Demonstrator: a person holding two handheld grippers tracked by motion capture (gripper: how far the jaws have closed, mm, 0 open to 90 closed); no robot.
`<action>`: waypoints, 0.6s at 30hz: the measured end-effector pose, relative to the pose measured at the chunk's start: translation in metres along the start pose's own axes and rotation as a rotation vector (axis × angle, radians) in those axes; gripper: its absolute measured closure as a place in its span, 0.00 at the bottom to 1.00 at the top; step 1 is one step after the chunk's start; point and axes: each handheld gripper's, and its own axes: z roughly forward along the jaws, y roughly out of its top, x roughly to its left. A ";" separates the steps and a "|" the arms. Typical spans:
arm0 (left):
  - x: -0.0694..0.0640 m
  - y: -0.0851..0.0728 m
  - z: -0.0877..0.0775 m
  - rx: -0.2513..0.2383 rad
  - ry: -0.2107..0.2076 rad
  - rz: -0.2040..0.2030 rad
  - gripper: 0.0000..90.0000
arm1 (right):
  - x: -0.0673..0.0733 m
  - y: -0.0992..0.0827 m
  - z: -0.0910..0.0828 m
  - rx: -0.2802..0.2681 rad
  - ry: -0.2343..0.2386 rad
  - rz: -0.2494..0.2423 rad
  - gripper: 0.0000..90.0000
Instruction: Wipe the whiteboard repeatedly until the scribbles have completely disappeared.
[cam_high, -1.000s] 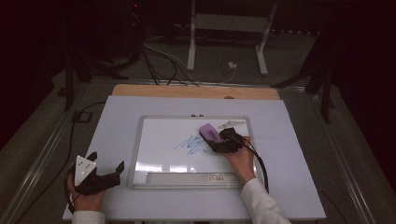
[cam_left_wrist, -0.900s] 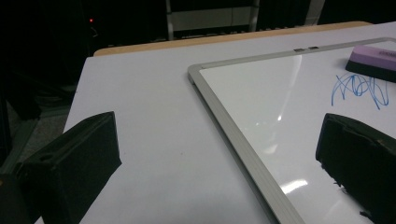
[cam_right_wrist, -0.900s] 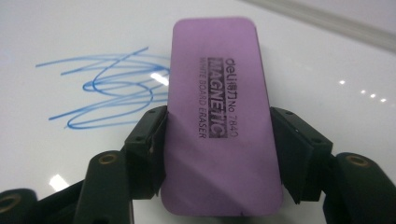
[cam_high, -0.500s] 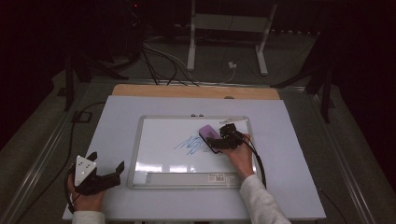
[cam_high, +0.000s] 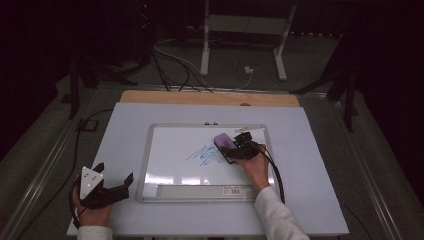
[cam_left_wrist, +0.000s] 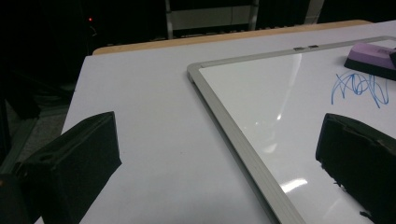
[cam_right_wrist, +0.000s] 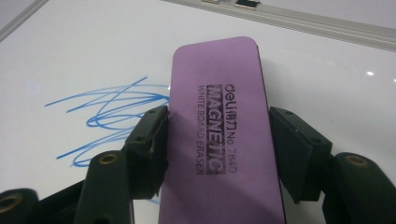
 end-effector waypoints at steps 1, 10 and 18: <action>0.000 0.000 0.000 0.000 0.000 -0.001 0.01 | -0.002 0.000 -0.001 0.001 -0.012 0.003 0.45; -0.001 0.000 0.001 0.003 -0.001 0.000 0.01 | -0.021 0.000 -0.010 0.001 -0.104 0.062 0.45; -0.001 0.000 0.000 0.001 0.001 0.002 0.01 | 0.018 -0.005 -0.003 0.017 -0.030 -0.031 0.45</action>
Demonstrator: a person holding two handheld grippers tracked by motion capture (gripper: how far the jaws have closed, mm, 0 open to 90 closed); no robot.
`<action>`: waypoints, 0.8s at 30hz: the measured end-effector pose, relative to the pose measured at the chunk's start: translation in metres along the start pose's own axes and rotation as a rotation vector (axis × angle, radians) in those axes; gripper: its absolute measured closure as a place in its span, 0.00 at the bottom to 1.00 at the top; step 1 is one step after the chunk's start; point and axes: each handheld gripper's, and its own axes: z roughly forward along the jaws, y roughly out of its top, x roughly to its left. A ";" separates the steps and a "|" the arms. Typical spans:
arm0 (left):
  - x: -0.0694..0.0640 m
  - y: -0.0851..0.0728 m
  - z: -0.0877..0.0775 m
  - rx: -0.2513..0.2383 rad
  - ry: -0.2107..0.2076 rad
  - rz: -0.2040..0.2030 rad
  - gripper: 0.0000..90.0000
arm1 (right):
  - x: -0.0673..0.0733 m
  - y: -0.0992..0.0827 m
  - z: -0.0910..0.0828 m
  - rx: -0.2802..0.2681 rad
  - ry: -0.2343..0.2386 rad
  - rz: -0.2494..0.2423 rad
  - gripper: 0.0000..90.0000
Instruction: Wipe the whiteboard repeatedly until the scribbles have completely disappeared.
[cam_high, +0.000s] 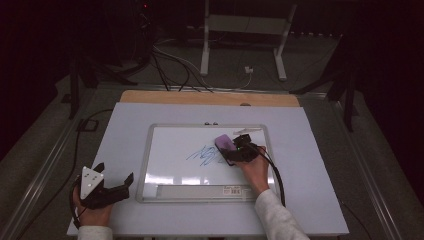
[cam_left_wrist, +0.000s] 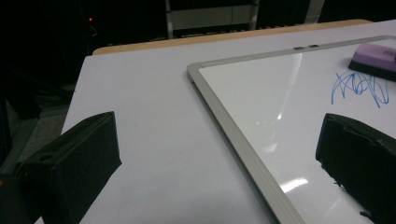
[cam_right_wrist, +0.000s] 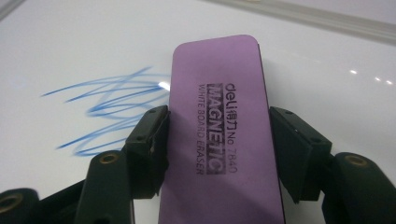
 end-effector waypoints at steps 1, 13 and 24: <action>0.000 0.000 0.000 0.000 0.000 0.000 0.01 | 0.003 0.000 0.001 0.003 0.015 -0.005 0.45; 0.001 0.000 0.000 -0.003 0.002 -0.004 0.01 | -0.033 0.000 -0.008 -0.006 -0.088 0.128 0.46; 0.000 0.000 0.000 0.002 0.001 0.000 0.01 | 0.017 -0.008 -0.004 0.013 0.011 0.025 0.46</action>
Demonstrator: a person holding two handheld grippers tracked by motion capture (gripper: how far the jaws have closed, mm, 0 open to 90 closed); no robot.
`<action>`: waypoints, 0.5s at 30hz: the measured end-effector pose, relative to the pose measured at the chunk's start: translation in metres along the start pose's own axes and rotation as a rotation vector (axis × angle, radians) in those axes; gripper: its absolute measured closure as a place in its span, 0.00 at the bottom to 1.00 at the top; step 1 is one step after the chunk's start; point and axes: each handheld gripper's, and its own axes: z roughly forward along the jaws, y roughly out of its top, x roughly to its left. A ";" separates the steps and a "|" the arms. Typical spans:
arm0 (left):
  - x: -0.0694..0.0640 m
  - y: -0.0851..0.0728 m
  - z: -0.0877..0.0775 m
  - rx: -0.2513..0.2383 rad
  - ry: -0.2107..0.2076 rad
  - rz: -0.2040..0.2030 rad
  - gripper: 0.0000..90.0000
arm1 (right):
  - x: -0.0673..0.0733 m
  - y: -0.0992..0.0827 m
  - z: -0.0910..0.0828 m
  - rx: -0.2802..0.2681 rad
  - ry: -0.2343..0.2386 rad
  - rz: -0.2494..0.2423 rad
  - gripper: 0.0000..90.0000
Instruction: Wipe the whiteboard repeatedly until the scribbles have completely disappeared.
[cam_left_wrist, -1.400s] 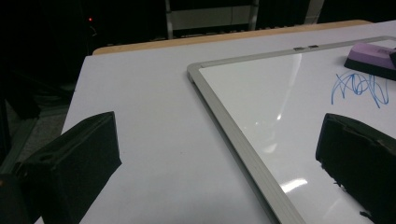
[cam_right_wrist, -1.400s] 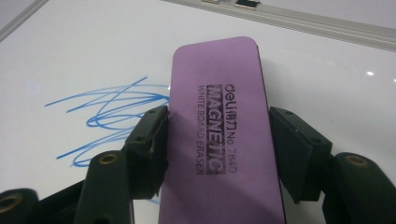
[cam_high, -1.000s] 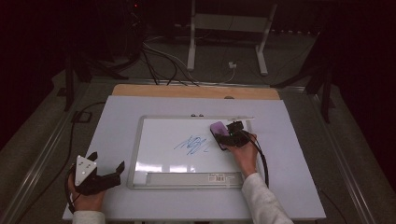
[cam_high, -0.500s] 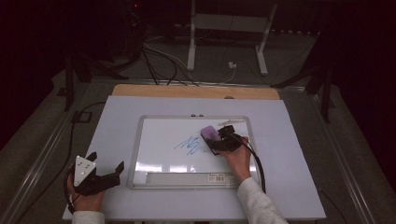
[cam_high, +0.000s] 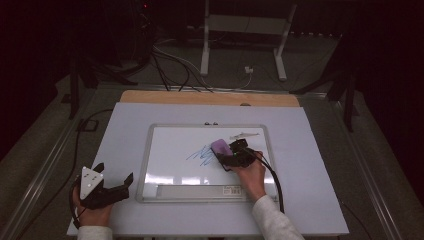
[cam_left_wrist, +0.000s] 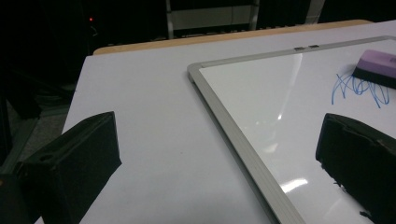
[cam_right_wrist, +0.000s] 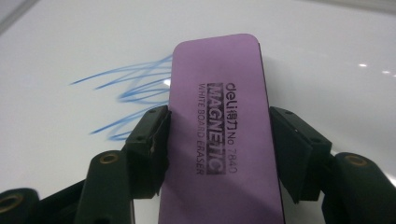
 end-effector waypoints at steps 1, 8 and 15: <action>0.000 0.000 0.000 0.000 0.000 -0.001 0.01 | 0.004 0.000 0.000 0.002 0.000 -0.011 0.46; 0.001 0.000 -0.001 -0.003 0.002 -0.003 0.01 | -0.012 0.003 -0.001 -0.012 -0.058 0.025 0.46; 0.000 0.000 0.001 0.002 -0.002 -0.001 0.01 | -0.006 0.001 -0.001 -0.006 -0.035 0.026 0.45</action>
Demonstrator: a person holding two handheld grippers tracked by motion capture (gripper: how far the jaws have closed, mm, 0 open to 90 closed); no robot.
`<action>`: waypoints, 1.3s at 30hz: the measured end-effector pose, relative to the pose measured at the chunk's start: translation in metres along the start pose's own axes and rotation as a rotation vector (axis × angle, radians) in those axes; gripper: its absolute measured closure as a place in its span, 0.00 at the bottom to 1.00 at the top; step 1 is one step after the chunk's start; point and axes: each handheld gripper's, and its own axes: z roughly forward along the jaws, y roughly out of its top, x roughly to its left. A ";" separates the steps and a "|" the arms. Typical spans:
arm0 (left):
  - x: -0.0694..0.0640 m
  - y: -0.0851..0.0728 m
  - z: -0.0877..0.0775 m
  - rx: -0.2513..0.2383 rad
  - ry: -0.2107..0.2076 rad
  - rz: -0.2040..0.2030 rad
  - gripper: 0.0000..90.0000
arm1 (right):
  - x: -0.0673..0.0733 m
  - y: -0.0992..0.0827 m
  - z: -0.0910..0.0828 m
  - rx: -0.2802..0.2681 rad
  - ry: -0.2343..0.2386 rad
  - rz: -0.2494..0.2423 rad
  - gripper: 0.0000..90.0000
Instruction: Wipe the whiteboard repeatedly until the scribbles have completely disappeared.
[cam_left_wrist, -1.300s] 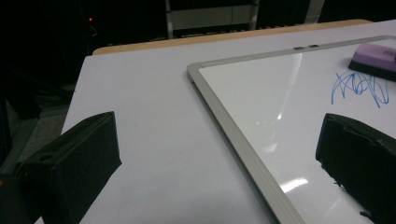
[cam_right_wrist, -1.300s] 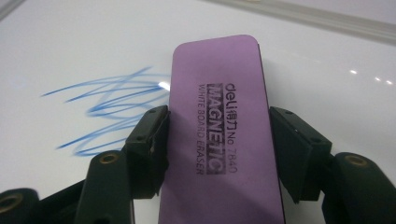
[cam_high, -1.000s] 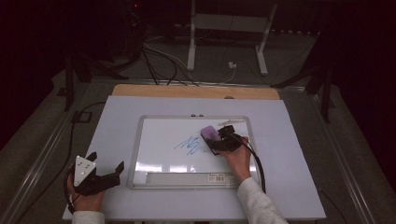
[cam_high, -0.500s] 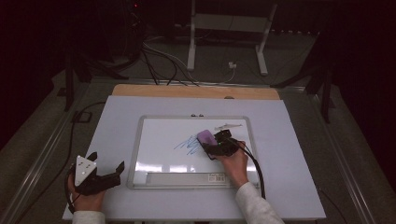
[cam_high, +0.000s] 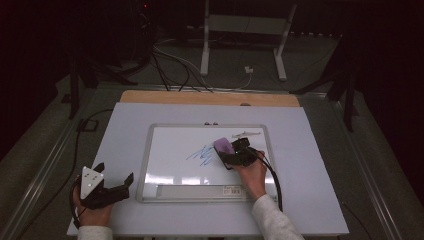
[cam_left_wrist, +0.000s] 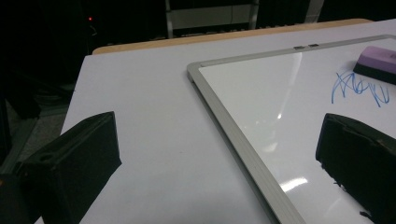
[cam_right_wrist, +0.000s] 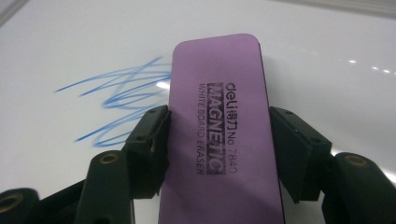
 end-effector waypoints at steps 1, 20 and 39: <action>0.000 0.000 0.000 0.000 0.000 0.001 0.01 | 0.004 -0.001 0.000 0.004 0.013 -0.007 0.45; 0.000 0.000 0.001 0.004 -0.003 0.004 0.01 | -0.001 0.003 0.003 0.000 -0.005 0.006 0.45; 0.000 0.000 0.000 -0.001 -0.004 -0.002 0.01 | -0.019 0.017 0.010 -0.004 -0.054 0.066 0.45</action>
